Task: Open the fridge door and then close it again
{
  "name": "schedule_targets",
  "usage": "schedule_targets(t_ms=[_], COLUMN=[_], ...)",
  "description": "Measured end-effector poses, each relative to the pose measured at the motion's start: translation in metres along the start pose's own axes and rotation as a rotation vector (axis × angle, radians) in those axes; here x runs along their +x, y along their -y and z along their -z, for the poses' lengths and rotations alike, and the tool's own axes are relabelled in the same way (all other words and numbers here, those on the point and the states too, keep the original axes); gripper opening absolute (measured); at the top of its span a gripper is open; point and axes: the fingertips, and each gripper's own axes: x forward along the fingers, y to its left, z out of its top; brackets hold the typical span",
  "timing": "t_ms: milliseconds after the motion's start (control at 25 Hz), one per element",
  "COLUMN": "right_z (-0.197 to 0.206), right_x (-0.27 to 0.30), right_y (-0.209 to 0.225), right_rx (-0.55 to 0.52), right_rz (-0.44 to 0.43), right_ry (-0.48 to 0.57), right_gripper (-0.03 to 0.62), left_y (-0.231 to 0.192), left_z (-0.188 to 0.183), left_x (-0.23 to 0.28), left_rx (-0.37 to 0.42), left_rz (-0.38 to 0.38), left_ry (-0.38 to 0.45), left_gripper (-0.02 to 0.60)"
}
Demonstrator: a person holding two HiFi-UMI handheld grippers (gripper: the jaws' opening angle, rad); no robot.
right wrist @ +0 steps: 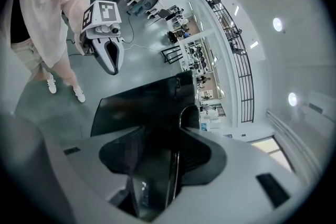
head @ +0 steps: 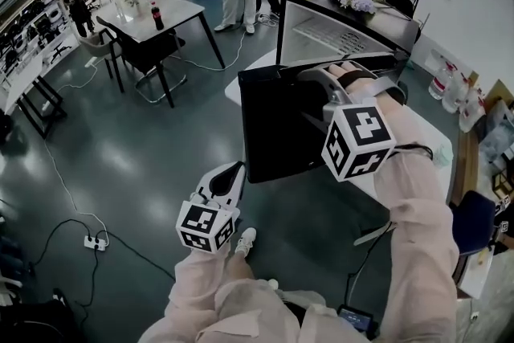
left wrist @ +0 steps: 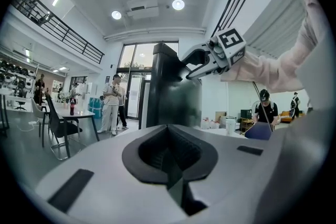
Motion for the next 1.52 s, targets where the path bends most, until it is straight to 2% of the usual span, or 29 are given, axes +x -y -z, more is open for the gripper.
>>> schedule_targets(t_ms=[400,760,1520], right_z=[0.017,0.041,0.115], right_x=[0.058,0.105,0.182], right_y=[0.040,0.075,0.126], right_rx=[0.028,0.125,0.270], right_rz=[0.030,0.034,0.091], right_ry=[0.020,0.054,-0.163], right_gripper=[0.196,0.173,0.181], left_y=[-0.044,-0.088,-0.149], left_z=[-0.003,-0.021,-0.052], left_x=[0.044,0.109,0.220], left_rx=[-0.021,-0.017,-0.010], left_rz=[-0.037,-0.006,0.123], left_ry=[-0.007,-0.007,0.030], left_gripper=[0.012,0.011,0.011])
